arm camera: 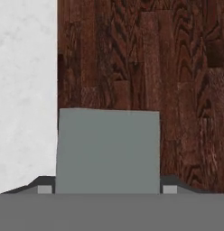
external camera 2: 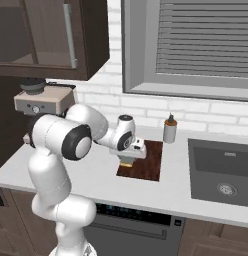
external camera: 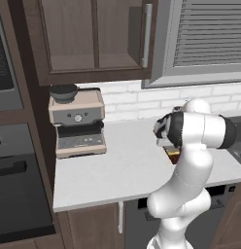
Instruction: Pick up the sponge from the counter and clean the cutting board by briefly scrubbing or pressing down on the cutting board. Once finished, release the sponge.
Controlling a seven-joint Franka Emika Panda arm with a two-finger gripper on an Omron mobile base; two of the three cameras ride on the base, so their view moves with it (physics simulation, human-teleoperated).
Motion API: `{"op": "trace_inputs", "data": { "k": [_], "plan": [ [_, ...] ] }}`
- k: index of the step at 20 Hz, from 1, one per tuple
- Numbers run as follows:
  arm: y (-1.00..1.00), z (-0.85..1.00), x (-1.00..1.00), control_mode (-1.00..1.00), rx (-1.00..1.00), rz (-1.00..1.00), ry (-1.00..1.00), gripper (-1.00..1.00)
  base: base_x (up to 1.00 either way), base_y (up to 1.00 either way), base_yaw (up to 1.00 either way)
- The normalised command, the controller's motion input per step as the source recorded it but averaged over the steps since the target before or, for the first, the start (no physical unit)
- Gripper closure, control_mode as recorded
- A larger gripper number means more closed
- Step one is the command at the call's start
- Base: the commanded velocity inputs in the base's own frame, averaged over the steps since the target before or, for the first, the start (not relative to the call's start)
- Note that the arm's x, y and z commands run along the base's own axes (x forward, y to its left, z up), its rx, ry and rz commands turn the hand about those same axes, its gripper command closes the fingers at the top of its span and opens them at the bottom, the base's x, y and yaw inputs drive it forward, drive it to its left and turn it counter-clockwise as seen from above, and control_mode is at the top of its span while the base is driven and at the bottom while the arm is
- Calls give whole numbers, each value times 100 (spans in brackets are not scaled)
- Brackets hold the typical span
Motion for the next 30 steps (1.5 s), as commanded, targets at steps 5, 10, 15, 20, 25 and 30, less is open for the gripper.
{"op": "trace_inputs", "data": {
  "k": [5, 10, 15, 20, 25, 30],
  "plan": [
    [0, -24, 65, -100, 0, -4, 0, 100, 0, 0, 0],
    [0, -22, 81, -100, 0, -5, 0, 100, 0, 0, 0],
    [0, -9, 94, -100, 0, -6, 0, 100, 0, 0, 0],
    [0, -4, 100, -100, 0, -6, 0, 100, 0, 0, 0],
    [-22, -8, 98, -100, 5, -3, 1, 100, 0, 0, 0],
    [-46, -8, 57, -100, 8, -1, 3, 100, 0, 0, 0]
  ]
}}
